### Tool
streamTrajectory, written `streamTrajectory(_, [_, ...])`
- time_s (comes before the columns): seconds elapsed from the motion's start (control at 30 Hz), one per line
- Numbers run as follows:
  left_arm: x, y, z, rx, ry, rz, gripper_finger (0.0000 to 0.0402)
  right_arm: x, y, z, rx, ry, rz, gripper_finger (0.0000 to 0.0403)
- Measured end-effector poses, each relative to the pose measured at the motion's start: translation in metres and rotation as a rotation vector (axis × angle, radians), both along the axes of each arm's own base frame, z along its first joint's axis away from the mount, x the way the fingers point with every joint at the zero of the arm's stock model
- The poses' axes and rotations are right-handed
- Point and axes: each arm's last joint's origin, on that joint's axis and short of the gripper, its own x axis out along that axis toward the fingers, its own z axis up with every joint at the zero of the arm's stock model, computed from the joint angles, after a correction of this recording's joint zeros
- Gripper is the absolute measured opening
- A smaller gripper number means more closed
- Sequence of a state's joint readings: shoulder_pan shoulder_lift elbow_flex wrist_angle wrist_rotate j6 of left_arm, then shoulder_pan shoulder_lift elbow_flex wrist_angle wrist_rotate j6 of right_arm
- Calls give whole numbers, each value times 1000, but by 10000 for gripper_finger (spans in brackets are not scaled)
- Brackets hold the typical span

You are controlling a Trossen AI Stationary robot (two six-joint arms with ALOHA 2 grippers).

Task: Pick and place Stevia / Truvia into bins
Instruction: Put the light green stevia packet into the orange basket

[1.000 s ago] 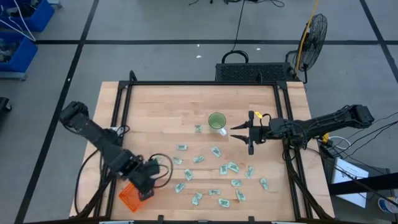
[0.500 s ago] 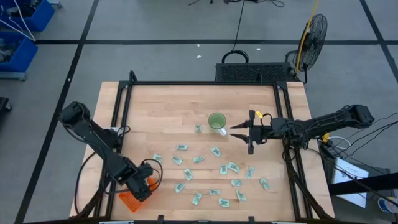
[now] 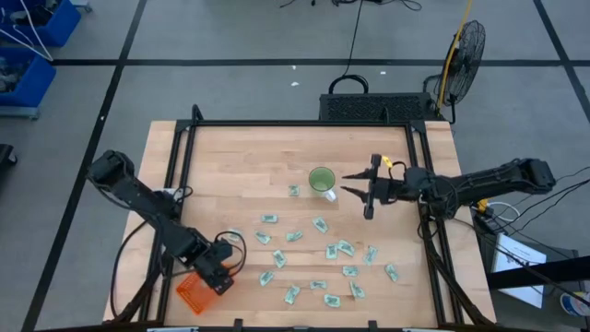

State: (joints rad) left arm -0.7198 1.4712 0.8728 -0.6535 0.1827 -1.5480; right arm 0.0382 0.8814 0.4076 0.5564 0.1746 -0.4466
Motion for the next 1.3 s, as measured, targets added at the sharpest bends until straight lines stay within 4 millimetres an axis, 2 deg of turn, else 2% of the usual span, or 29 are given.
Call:
streamTrajectory(0.2, [18,7,20,-76,4,10,69,6,1,4,170,59,150,118])
streamTrajectory(0.3, [25,13,30,-66,-5,1,69,17,2,5,205,165,135,118])
streamTrajectory(0.4, [30,23,39,10,-30,-17,69,30,3,-3,212,241,86,118])
streamTrajectory(0.5, [32,37,38,165,-53,-35,69,41,3,-12,203,296,94,118])
streamTrajectory(0.6, [34,49,34,302,-90,-72,69,49,4,-19,177,335,111,118])
streamTrajectory(0.7, [35,59,28,382,-98,-92,69,55,4,-16,162,327,114,118])
streamTrajectory(0.8, [34,66,19,393,-83,-84,69,57,4,-15,164,322,113,118])
streamTrajectory(1.07, [26,75,-20,353,-86,-20,69,56,4,-15,165,326,113,118])
streamTrajectory(1.3, [17,81,-32,438,-64,-11,69,56,4,-15,154,326,114,118])
